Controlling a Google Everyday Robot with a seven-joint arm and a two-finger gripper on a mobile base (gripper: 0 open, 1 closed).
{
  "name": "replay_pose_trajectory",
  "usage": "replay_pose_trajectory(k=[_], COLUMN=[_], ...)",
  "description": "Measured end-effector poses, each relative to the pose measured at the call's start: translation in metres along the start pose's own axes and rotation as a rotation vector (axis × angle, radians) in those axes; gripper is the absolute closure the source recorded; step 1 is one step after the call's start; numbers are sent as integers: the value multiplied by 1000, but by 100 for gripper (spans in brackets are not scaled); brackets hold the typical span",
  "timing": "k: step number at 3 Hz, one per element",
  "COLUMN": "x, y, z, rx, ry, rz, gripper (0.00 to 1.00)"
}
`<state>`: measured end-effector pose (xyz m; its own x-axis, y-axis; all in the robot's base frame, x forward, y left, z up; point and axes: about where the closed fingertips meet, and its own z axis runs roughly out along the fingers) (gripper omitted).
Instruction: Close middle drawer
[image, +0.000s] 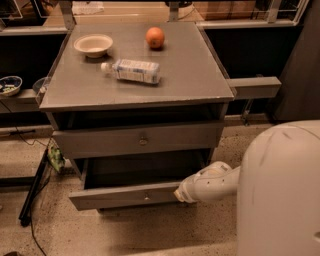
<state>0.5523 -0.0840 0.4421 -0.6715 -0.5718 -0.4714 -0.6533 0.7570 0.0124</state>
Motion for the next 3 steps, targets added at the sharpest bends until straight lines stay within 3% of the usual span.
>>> replay_pose_trajectory(k=[1,3], x=[3,27], y=[-1,0], z=[0,10], rx=[3,-2], ry=[-3,5], rz=[14,95], gripper=[100,100])
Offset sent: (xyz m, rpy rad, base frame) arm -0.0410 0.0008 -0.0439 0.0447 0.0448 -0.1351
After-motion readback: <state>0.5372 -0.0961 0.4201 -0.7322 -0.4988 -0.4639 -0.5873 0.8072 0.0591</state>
